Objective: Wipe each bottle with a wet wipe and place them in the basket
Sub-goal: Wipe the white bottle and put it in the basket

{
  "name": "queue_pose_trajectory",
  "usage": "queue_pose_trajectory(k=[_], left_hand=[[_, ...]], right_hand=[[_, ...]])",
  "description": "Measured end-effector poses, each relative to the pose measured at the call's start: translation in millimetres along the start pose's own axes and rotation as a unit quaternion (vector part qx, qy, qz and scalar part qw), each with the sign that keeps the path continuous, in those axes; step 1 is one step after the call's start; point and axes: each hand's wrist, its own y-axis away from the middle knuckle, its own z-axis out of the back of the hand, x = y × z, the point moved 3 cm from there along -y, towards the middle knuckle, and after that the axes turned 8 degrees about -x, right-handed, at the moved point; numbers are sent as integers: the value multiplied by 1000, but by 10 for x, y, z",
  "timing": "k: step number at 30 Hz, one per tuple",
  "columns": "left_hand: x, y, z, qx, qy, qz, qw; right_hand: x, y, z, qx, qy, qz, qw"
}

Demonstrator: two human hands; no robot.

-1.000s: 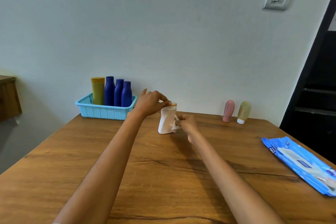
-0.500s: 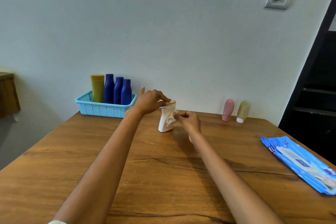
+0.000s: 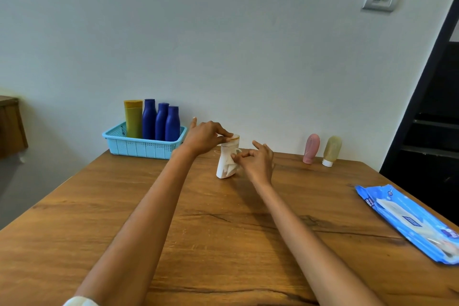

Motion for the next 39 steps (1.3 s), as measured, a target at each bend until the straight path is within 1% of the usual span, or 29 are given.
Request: queue_pose_trajectory(k=[3, 5, 7, 9, 11, 13, 16, 19, 21, 23, 26, 29, 31, 34, 39], left_hand=[[-11, 3, -1, 0, -4, -1, 1000], [-6, 4, -2, -2, -5, -2, 1000], [-3, 4, -5, -4, -4, -2, 1000], [-5, 4, -2, -7, -5, -2, 1000], [-7, 5, -1, -10, -7, 1, 1000], [-9, 4, -2, -16, -16, 4, 1000], [3, -3, -13, -28, -31, 11, 999], [29, -8, -29, -36, -42, 13, 998], [27, -2, -48, -37, -34, 15, 999], [19, 3, -52, -36, -29, 13, 999], [3, 1, -51, -36, -26, 14, 999], [-9, 3, -48, -36, -24, 15, 999], [2, 5, -52, -34, -25, 15, 999], [0, -3, -62, -30, -32, 10, 999], [-1, -1, -70, -27, -33, 13, 999]], right_hand=[[-134, -11, -43, 27, 69, -15, 997], [-150, -13, -62, 34, 95, -15, 995], [-86, -35, -36, 17, 77, -11, 997], [25, -56, 7, -15, 26, -3, 1000], [122, -41, 19, -41, -20, 26, 999], [166, 9, -9, -49, -26, 58, 997], [135, 63, -55, -30, 21, 80, 996], [16, 59, -95, 14, 69, 48, 996], [-30, 54, -96, 31, 73, 21, 997], [14, 51, -89, 34, 64, 37, 997], [215, 66, -61, -6, 25, 83, 996], [347, 106, -91, -52, 13, 96, 994], [333, 157, -137, -41, 45, 92, 994], [231, 206, -176, -4, 104, 95, 990], [121, 198, -199, 52, 140, 91, 985]])
